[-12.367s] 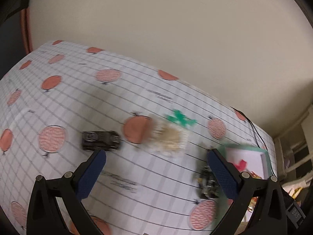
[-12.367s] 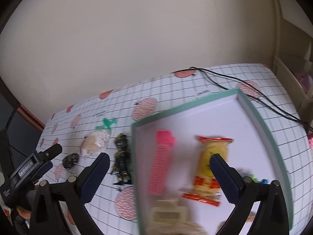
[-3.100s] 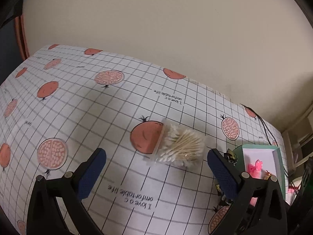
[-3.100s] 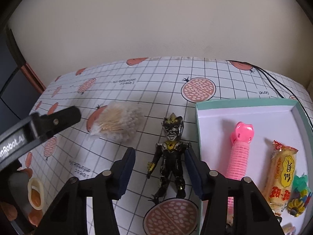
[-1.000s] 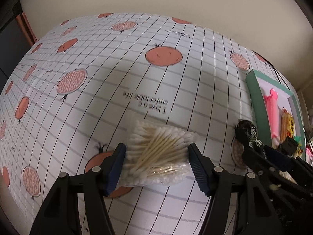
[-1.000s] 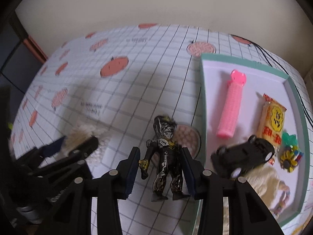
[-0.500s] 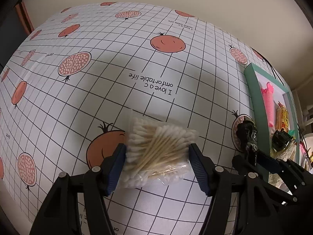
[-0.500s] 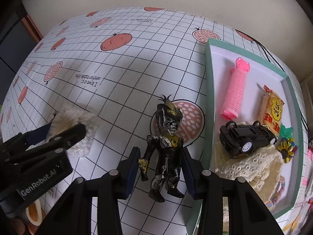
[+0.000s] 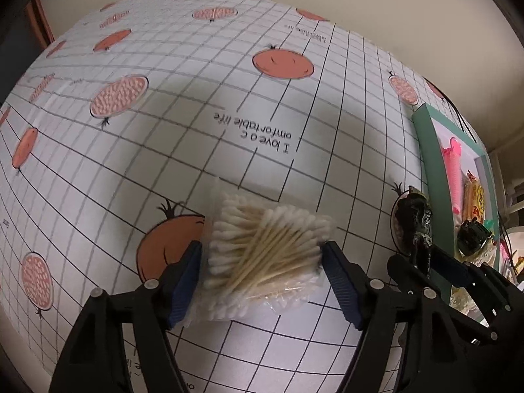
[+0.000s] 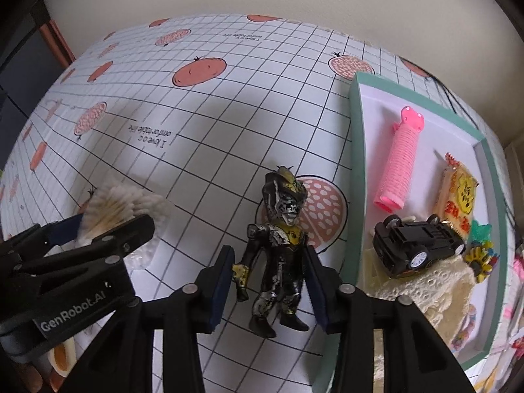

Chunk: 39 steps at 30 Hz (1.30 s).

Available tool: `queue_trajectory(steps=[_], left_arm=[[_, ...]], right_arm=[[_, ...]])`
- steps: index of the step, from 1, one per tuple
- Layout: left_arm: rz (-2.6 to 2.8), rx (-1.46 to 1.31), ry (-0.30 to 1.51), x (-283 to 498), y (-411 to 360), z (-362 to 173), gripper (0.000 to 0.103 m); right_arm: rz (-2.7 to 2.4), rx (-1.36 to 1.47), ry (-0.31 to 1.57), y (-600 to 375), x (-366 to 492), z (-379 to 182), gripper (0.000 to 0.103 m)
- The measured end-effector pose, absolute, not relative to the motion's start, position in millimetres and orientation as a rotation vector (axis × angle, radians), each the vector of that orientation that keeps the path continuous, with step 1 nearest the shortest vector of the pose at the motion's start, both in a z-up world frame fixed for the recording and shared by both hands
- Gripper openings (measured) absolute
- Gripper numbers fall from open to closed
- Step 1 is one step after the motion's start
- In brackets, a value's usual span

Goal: Organize objects
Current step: 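Carry the cotton swab bag and robot figure over the teal tray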

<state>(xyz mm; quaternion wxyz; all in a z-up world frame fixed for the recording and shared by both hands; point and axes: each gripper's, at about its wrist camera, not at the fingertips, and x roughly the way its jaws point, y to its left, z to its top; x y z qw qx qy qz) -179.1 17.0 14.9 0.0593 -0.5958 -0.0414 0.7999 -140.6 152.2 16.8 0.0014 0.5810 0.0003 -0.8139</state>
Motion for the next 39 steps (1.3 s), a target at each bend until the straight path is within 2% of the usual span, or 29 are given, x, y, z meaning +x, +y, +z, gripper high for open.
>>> queue_trajectory(steps=[4, 7, 12, 26, 39], left_arm=[[2.425, -1.811, -0.088, -178, 20, 15, 0.076], [2.414, -1.813, -0.097, -180, 20, 16, 0.072], [2.393, -1.816, -0.182, -184, 10, 18, 0.071], [2.504, -1.572, -0.311, -177, 1, 84, 0.071], [2.419, -1.438, -0.323, -170, 65, 108, 0.072]], right_arm=[[-2.554, 1.823, 0.044, 149, -142, 16, 0.043], [-2.553, 1.825, 0.033, 150, -143, 16, 0.043], [-2.567, 1.791, -0.006, 154, -143, 25, 0.043], [-2.650, 1.606, -0.120, 168, -140, 76, 0.042], [-2.784, 1.593, -0.274, 250, -122, 100, 0.042]])
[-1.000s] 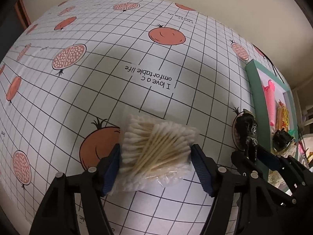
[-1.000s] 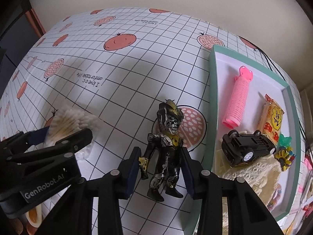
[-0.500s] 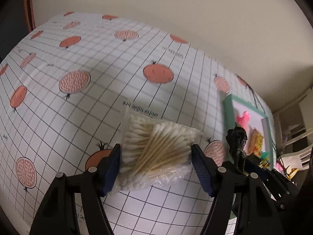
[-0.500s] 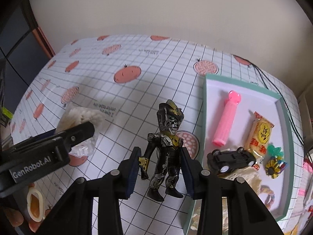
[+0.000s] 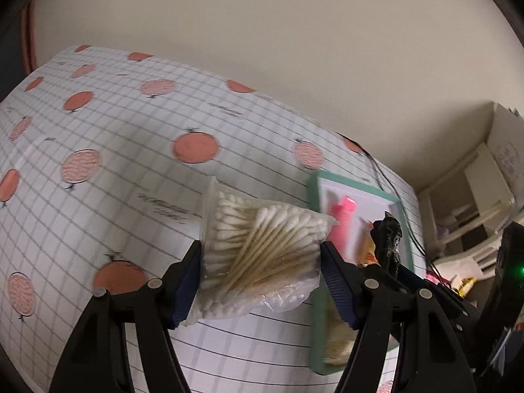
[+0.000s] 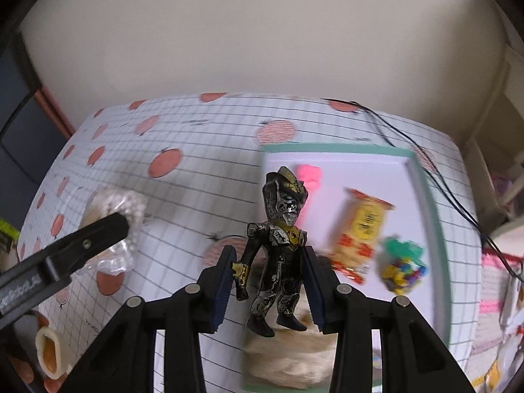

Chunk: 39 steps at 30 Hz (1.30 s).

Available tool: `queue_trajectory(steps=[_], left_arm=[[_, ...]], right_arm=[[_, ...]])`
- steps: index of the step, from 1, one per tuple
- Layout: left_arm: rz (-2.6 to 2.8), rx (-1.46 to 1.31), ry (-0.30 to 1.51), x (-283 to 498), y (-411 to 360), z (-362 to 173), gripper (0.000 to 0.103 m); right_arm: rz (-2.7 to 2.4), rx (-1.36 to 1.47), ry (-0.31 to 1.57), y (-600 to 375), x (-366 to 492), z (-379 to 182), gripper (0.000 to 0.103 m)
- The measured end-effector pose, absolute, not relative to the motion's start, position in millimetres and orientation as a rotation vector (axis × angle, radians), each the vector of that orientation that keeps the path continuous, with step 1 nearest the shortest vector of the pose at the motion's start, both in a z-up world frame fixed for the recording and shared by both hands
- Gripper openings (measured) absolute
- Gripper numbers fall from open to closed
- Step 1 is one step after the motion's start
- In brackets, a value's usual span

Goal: Organize objects
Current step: 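Carry the cotton swab bag and robot figure over the teal tray, then open both grippers to drop the swab bag and robot figure in the tray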

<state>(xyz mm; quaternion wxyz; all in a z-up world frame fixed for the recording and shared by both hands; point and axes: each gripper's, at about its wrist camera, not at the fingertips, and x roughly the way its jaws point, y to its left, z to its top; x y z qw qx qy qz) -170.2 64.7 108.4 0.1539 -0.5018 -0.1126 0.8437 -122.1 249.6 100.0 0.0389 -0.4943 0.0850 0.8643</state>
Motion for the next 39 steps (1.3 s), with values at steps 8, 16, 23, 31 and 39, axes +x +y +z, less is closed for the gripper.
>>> queue_trajectory(steps=[8, 16, 23, 31, 39], left_arm=[[2.292, -1.409, -0.256, -146, 128, 110, 0.072], [2.187, -1.440, -0.138, -123, 180, 92, 0.072], [2.135, -1.495, -0.034, -109, 208, 68, 0.072], [2.120, -1.537, 0.012, -107, 217, 55, 0.072], [2.097, -1.530, -0.035, -110, 216, 63, 0.072]], right_arm=[[2.544, -1.493, 0.323, 307, -103, 99, 0.043], [2.426, -1.499, 0.405, 357, -81, 89, 0.043], [2.344, -1.577, 0.434, 374, -74, 64, 0.043], [2.290, -1.640, 0.456, 376, -70, 43, 0.043], [2.315, -1.605, 0.481, 378, -70, 53, 0.048]])
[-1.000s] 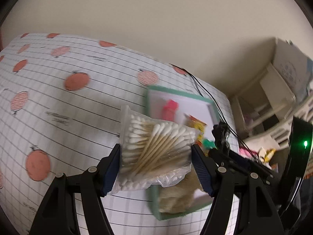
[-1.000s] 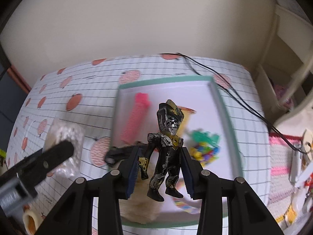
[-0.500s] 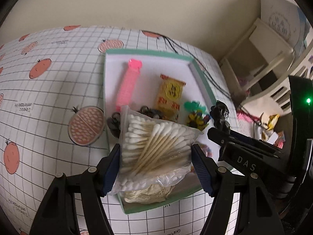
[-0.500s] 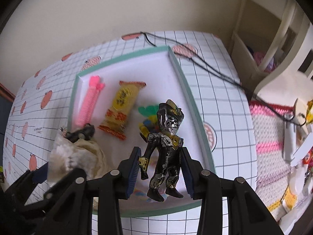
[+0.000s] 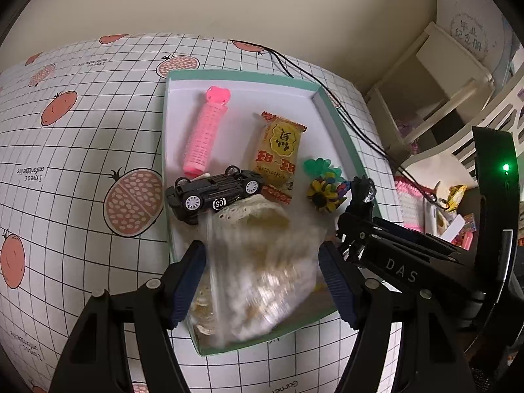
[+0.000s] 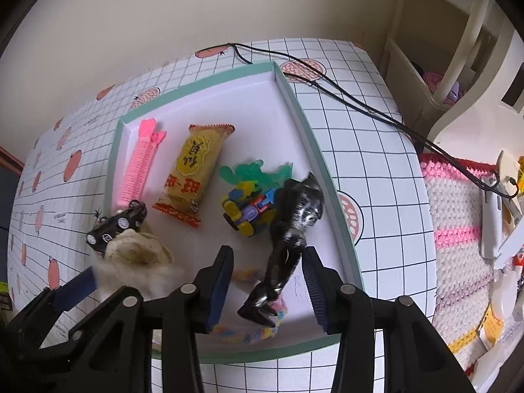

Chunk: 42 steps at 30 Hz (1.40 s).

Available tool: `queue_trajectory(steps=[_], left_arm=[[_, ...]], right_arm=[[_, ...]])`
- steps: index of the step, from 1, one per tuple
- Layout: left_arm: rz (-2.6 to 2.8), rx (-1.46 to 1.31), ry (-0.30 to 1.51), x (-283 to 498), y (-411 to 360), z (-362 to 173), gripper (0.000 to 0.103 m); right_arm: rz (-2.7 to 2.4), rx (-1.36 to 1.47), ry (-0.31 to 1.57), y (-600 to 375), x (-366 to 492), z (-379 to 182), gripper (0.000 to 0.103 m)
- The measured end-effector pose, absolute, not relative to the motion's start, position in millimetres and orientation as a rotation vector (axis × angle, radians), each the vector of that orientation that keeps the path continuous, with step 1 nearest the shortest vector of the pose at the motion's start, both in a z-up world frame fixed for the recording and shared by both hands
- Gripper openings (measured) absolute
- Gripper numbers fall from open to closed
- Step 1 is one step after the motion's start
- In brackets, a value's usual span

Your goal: Organize objects

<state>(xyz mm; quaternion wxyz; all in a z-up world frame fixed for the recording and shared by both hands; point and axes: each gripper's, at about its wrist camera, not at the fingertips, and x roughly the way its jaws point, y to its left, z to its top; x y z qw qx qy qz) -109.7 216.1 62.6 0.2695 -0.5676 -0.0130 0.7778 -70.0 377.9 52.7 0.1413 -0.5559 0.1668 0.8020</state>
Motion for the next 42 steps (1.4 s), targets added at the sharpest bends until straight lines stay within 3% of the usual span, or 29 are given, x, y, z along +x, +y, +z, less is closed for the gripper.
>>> queue_trajectory(steps=[10, 19, 23, 26, 30, 32, 37, 42], left_arm=[[2.191, -1.424, -0.077, -112, 199, 93, 0.072], [2.341, -1.449, -0.127, -136, 160, 86, 0.072], [2.402, -1.495, -0.128, -147, 144, 74, 0.074], [2.431, -1.530, -0.162, -155, 128, 64, 0.080], [2.484, -1.552, -0.194, -161, 111, 60, 0.082], [2.528, -1.543, -0.200, -163, 103, 61, 0.093], [2.623, -1.497, -0.201, -168, 88, 63, 0.102], [2.674, -1.457, -0.209, -170, 75, 67, 0.103]], right_arm=[[2.381, -1.537, 0.464, 370, -72, 78, 0.048], [2.451, -1.505, 0.434, 350, -82, 83, 0.048], [2.476, -1.520, 0.381, 338, -90, 80, 0.059], [2.506, -1.516, 0.323, 328, -95, 81, 0.070], [2.524, -1.513, 0.277, 318, -99, 78, 0.071], [2.535, -1.517, 0.277, 314, -101, 76, 0.083], [2.560, -1.494, 0.267, 308, -104, 77, 0.101], [2.565, -1.464, 0.281, 306, -104, 79, 0.103]])
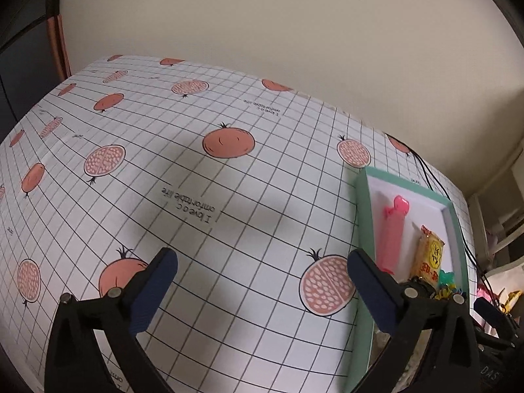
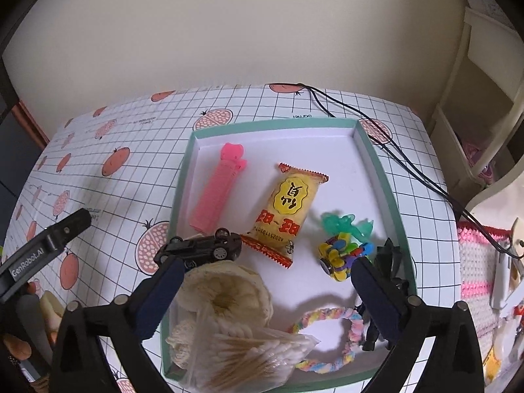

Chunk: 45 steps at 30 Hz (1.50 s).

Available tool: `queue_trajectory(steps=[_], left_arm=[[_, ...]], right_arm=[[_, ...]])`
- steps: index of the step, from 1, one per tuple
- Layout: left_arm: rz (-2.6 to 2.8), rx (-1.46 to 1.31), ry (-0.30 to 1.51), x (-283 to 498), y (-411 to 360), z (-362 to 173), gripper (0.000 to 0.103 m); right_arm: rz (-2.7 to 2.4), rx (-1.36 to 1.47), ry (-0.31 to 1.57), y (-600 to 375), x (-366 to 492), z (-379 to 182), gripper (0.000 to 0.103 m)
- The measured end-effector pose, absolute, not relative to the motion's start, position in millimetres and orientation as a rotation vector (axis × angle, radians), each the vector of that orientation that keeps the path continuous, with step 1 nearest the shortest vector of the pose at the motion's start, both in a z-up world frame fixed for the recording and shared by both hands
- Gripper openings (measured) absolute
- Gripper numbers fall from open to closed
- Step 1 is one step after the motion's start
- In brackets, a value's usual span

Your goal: Organize objects

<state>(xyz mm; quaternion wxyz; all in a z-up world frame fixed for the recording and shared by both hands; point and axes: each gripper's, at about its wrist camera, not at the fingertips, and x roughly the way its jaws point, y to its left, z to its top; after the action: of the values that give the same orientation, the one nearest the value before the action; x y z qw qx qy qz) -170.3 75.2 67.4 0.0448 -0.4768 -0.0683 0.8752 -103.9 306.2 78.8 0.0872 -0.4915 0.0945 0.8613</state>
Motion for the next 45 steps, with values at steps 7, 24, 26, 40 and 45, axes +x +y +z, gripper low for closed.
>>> queue_trajectory(steps=[7, 24, 26, 40, 45], left_arm=[[2.666, -1.431, -0.231, -171, 68, 73, 0.103], [2.747, -1.199, -0.060, -121, 45, 132, 0.103], [2.741, -1.186, -0.067, -114, 40, 137, 0.103], [2.714, -1.021, -0.091, -45, 14, 159, 0.103], [2.707, -1.040, -0.060, -26, 13, 146, 0.103]], right_arm=[[2.556, -1.433, 0.259, 298, -102, 83, 0.103], [2.586, -1.296, 0.227, 271, -49, 122, 0.103], [2.588, -1.282, 0.219, 267, -42, 125, 0.103], [2.603, -1.239, 0.233, 244, 17, 131, 0.103], [2.620, -1.195, 0.198, 231, 38, 130, 0.103]])
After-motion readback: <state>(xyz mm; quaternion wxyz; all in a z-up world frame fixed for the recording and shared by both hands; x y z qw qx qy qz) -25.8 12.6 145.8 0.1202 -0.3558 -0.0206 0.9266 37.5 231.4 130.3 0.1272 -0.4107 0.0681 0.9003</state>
